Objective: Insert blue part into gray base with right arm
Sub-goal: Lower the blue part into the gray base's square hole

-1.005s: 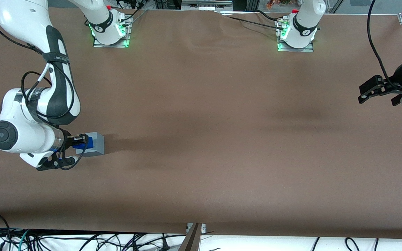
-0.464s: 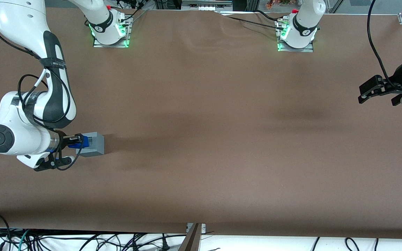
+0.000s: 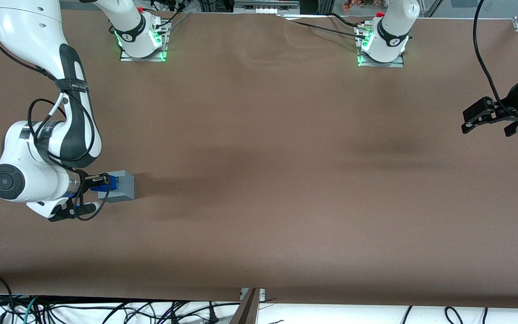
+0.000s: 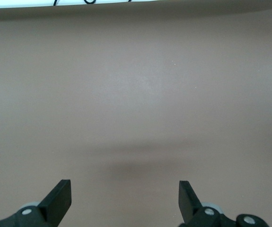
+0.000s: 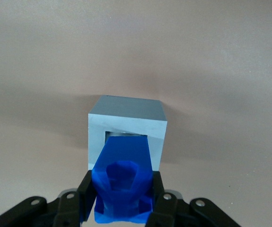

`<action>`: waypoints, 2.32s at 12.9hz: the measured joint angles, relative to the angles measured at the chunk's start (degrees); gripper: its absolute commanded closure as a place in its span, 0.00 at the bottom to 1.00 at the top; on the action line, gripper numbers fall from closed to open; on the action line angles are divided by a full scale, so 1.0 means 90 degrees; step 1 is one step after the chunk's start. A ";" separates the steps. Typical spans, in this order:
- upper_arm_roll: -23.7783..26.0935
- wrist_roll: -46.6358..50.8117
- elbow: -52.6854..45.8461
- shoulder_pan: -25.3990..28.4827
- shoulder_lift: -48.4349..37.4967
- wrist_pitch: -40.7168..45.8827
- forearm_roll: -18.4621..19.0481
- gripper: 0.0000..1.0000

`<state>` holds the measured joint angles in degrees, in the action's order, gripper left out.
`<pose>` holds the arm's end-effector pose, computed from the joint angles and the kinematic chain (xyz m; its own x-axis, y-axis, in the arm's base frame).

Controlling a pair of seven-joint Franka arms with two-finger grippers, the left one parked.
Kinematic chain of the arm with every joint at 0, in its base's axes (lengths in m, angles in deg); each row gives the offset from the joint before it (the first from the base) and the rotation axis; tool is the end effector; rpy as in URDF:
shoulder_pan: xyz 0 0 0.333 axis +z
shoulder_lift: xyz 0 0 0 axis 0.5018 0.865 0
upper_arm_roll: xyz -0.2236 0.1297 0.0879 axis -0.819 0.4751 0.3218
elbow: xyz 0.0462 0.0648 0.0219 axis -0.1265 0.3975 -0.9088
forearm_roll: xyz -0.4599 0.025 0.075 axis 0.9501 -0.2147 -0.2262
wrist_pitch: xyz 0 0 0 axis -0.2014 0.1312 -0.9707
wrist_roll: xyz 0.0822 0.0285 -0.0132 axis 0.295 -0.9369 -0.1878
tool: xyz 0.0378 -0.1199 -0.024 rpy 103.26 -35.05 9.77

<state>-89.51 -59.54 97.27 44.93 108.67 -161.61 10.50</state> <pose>0.7349 0.0214 0.2324 0.9448 0.2356 -0.2278 0.2457 -0.9692 0.0168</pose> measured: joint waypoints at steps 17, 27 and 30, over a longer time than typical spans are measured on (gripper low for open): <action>0.0002 0.0468 -0.0004 0.0018 0.0039 -0.0059 -0.0024 0.70; 0.0000 0.0599 -0.0005 0.0013 0.0038 -0.0051 -0.0129 0.70; 0.0000 0.0598 -0.0005 0.0007 0.0038 -0.0051 -0.0140 0.70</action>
<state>-89.51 -54.15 97.22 45.00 109.01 -162.07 9.23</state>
